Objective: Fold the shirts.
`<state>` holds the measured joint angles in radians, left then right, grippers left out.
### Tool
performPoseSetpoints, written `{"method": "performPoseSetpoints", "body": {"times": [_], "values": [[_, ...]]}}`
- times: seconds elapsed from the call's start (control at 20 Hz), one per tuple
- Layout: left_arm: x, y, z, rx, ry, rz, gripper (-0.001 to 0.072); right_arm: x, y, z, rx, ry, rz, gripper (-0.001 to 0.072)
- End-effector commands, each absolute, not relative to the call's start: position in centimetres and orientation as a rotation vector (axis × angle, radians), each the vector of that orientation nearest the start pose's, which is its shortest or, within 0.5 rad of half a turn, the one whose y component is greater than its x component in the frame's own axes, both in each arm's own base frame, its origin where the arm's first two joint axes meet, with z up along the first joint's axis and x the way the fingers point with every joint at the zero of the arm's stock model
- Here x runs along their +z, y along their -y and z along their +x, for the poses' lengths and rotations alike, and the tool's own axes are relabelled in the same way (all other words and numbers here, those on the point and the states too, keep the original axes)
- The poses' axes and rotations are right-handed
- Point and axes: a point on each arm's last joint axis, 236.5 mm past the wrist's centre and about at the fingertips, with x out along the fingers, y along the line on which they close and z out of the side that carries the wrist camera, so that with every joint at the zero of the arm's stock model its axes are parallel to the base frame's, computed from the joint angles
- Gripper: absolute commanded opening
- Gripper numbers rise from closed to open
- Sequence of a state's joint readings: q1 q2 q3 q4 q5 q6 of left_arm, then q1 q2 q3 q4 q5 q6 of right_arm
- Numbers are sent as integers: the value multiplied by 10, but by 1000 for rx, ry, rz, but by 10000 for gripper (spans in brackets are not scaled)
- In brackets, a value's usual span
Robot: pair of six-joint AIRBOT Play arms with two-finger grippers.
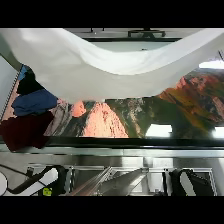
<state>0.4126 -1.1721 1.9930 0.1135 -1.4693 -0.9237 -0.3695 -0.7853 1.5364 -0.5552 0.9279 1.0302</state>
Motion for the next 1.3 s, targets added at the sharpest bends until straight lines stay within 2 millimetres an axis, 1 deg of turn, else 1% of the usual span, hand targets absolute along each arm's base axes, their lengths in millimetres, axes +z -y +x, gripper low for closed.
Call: {"method": "performPoseSetpoints", "body": {"times": [0.0, 0.05, 0.1, 0.15, 0.2, 0.25, 0.3, 0.35, 0.4, 0.45, 0.5, 0.55, 0.65, 0.75, 0.8, 0.85, 0.9, 0.95, 1.0, 1.05, 1.1, 1.15, 1.2, 1.25], "values": [[564, 135, 221, -865, 198, 69, 23, 553, -57, 231, 280, 349, -2, 19], [572, 130, 215, -795, 226, 89, 23, 560, -55, 221, 246, 372, -40, 19], [574, 121, 215, -728, 236, 100, 23, 561, -50, 219, 215, 367, -65, 20], [572, 109, 222, -674, 232, 85, 23, 555, -46, 226, 208, 335, -36, 19], [566, 95, 232, -641, 212, 43, 23, 540, -43, 242, 223, 268, 10, 20], [555, 83, 246, -640, 181, -11, 23, 515, -40, 268, 253, 162, 53, 20], [541, 74, 263, -671, 138, -75, 23, 484, -35, 299, 283, 38, 107, 18], [520, 69, 286, -711, 72, -133, 23, 451, -30, 329, 309, -83, 169, 18], [492, 71, 313, -742, -17, -169, 23, 412, -25, 359, 334, -207, 226, 18], [457, 77, 344, -759, -131, -197, 23, 371, -22, 386, 359, -323, 271, 17], [410, 89, 377, -774, -269, -209, 23, 333, -22, 408, 377, -421, 312, 18], [356, 103, 410, -779, -420, -224, 23, 291, -22, 430, 383, -515, 346, 18], [251, 135, 460, -809, -666, -254, 23, 209, -19, 466, 374, -676, 396, 18], [162, 157, 502, -813, -831, -341, 23, 126, -10, 498, 330, -811, 449, 18], [124, 161, 520, -807, -889, -368, 21, 93, -4, 511, 308, -852, 484, 18], [92, 163, 534, -800, -943, -405, 20, 63, 1, 523, 285, -883, 519, 17], [68, 161, 550, -786, -976, -437, 19, 36, 5, 533, 270, -911, 557, 17], [52, 161, 566, -778, -987, -460, 19, 16, 8, 540, 262, -935, 577, 18], [44, 160, 581, -769, -974, -467, 19, 1, 11, 549, 260, -951, 589, 17], [43, 155, 595, -747, -938, -464, 18, -6, 14, 559, 258, -951, 596, 17], [45, 147, 607, -711, -898, -473, 17, -6, 19, 570, 260, -934, 612, 17], [47, 138, 616, -671, -864, -486, 18, 1, 23, 581, 270, -903, 634, 17], [50, 127, 619, -634, -843, -497, 18, 13, 24, 590, 286, -872, 657, 17], [54, 116, 617, -615, -830, -498, 19, 26, 28, 594, 303, -848, 663, 17]]}}
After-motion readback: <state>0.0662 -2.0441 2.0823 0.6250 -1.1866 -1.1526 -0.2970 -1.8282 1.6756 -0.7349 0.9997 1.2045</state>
